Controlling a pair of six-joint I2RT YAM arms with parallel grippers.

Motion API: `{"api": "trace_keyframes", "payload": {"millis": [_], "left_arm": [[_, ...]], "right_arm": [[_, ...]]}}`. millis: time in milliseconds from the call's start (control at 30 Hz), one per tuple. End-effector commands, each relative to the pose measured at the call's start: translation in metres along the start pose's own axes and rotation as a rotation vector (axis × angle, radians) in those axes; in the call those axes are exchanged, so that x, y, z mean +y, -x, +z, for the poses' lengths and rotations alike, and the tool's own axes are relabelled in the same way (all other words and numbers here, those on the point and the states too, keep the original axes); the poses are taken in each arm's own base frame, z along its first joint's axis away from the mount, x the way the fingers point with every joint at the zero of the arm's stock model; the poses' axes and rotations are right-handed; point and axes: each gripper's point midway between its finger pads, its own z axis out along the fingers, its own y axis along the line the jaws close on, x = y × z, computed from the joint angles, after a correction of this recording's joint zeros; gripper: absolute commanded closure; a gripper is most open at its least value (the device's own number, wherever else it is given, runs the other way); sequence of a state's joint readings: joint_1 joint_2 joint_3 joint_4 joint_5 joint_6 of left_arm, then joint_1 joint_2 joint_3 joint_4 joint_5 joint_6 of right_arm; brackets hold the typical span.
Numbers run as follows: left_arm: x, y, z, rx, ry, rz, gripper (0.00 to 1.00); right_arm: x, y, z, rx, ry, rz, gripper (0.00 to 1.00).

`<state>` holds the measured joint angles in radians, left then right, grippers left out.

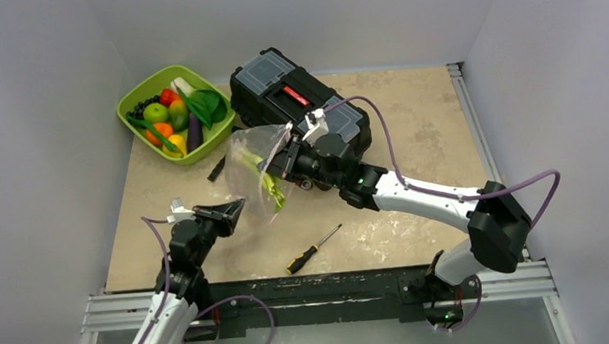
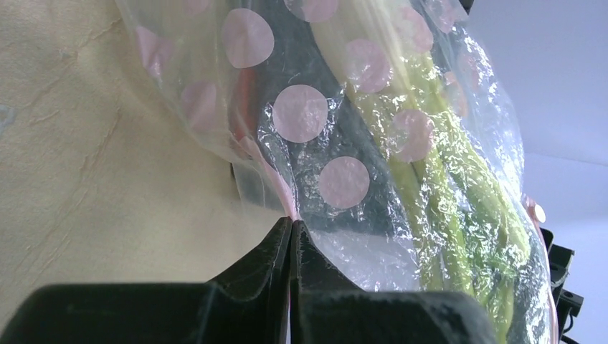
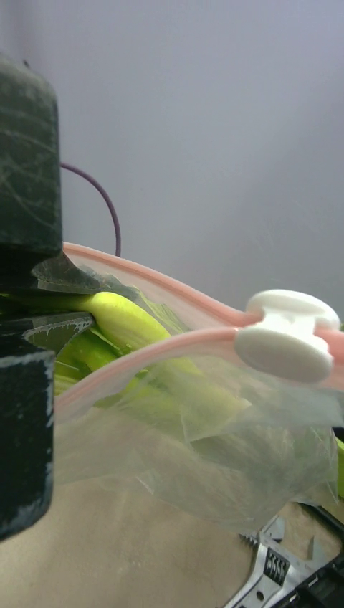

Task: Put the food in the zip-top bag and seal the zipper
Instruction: Adjust the fake vegetable in the zipper food storage bag.

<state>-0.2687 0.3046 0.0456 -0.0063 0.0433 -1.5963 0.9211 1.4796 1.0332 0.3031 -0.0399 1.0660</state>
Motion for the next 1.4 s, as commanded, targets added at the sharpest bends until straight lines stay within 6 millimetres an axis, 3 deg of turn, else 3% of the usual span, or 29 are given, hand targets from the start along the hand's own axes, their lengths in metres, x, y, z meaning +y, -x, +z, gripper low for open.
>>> {"api": "trace_keyframes", "payload": {"millis": [0,167,233,400,567,733,767,833,867,933,1133,1200,1367], "left_arm": [[-0.038,-0.012,-0.015,0.070,-0.097,0.016,1.00],[-0.044,-0.008,-0.061,0.034,-0.039,-0.008,1.00],[-0.044,-0.010,-0.070,0.047,-0.054,-0.065,1.00],[-0.031,-0.030,-0.070,0.165,0.008,-0.120,1.00],[-0.019,-0.035,-0.061,0.194,0.037,-0.148,1.00],[-0.018,-0.042,-0.067,0.238,0.051,-0.050,1.00],[-0.015,-0.044,-0.071,0.252,0.076,-0.016,0.98],[-0.018,-0.049,-0.078,0.290,0.093,0.088,0.66],[-0.017,-0.051,-0.082,0.309,0.100,0.144,0.56],[-0.029,-0.051,-0.093,0.320,0.077,0.283,0.46],[-0.101,-0.055,-0.119,0.330,-0.191,0.620,0.42],[-0.123,-0.053,-0.120,0.324,-0.208,0.690,0.35],[-0.181,-0.035,-0.116,0.252,-0.169,0.845,0.32]], "right_arm": [[0.032,0.020,-0.004,-0.095,0.045,-0.093,1.00],[0.038,0.014,-0.008,-0.121,-0.013,-0.185,1.00],[0.036,0.010,-0.003,-0.128,-0.032,-0.214,1.00],[0.024,-0.007,0.009,-0.109,-0.065,-0.243,1.00],[0.004,-0.036,0.024,-0.052,-0.091,-0.247,1.00],[-0.019,-0.061,0.036,0.012,-0.116,-0.232,1.00],[-0.019,-0.063,0.036,0.022,-0.117,-0.234,1.00],[-0.015,-0.059,0.036,0.020,-0.118,-0.244,1.00],[-0.013,-0.057,0.036,0.014,-0.118,-0.250,1.00],[-0.010,-0.057,0.037,0.016,-0.115,-0.253,1.00],[-0.007,-0.060,0.042,0.037,-0.111,-0.246,1.00],[-0.006,-0.061,0.043,0.043,-0.107,-0.244,1.00],[-0.002,-0.063,0.044,0.052,-0.099,-0.217,1.00]]}}
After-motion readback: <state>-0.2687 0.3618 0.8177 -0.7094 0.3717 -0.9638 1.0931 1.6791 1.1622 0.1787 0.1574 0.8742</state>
